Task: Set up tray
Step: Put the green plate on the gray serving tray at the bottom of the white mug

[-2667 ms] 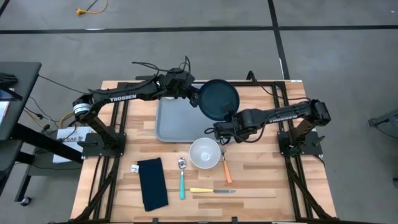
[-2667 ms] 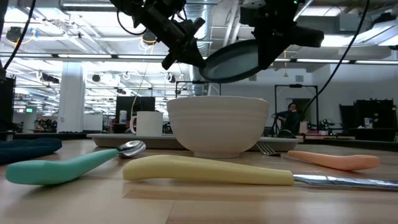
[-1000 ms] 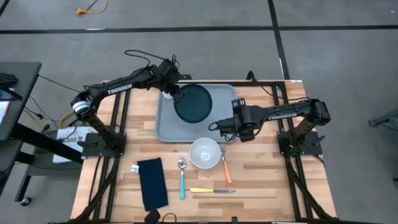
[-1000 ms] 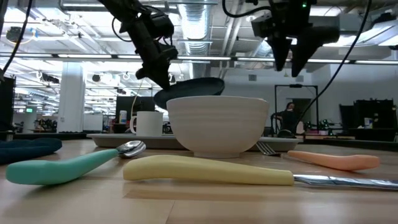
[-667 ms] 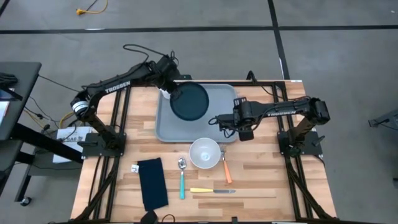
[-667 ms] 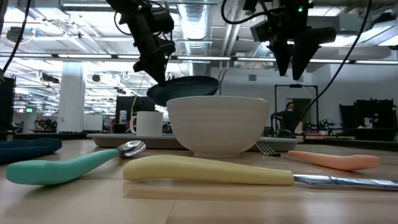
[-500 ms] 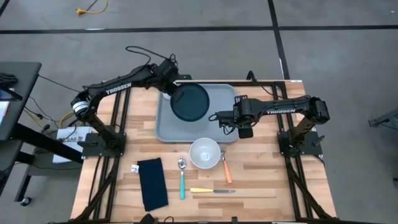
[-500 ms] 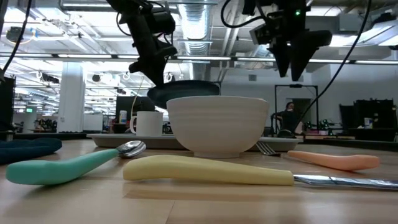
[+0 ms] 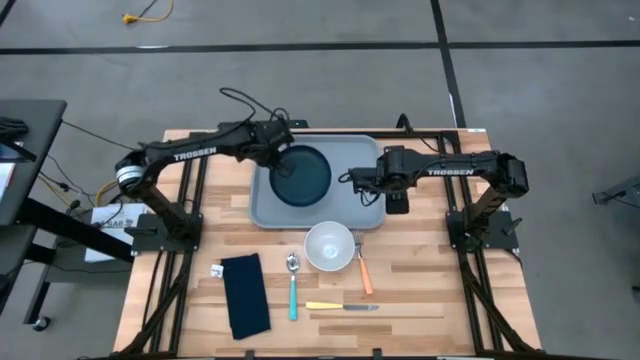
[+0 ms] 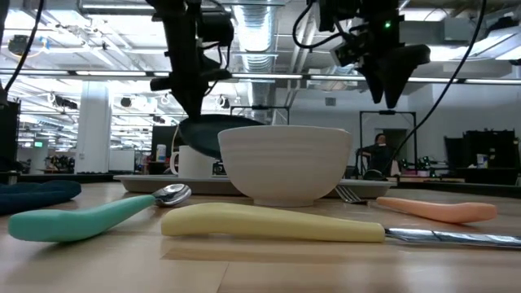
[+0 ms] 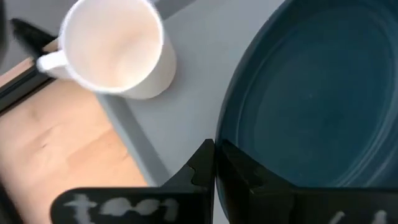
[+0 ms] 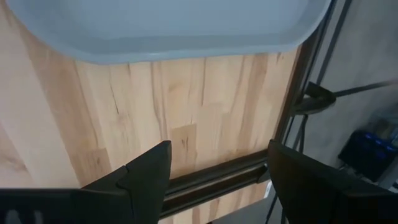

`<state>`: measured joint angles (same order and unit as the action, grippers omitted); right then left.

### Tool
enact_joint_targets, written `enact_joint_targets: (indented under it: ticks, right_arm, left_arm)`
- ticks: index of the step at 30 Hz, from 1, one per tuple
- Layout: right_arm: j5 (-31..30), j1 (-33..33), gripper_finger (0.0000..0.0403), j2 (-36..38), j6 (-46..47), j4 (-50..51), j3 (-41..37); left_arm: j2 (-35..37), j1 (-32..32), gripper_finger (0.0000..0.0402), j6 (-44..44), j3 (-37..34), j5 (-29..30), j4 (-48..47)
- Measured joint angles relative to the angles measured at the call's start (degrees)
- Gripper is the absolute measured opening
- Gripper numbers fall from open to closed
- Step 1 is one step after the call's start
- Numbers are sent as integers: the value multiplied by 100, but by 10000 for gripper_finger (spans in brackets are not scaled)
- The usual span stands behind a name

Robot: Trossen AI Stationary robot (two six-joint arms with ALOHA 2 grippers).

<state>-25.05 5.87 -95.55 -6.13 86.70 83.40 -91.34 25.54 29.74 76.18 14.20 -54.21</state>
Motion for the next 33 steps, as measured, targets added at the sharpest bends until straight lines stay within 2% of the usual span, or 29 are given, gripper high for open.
enact_joint_targets:
  ticks: [8, 11, 18, 23, 33]
  right_arm:
    - [3, 28, 254, 0, 13, 8, 0]
    - [3, 28, 254, 0, 9, 19, 0]
    - [1, 28, 254, 0, -26, 132, 0]
    - [-8, 28, 254, 0, -32, 141, -2]
    - [-8, 28, 254, 0, -35, 139, -2]
  left_arm:
    - [114, -343, 0, 696, -2, 533, -650]
    - [119, -450, 0, 945, -71, 668, -607]
    - [131, -680, 0, 1483, -710, 408, -412]
    - [406, -684, 0, 1680, -1135, 362, 237]
    - [511, -493, 3, 1833, -1246, 372, 483]
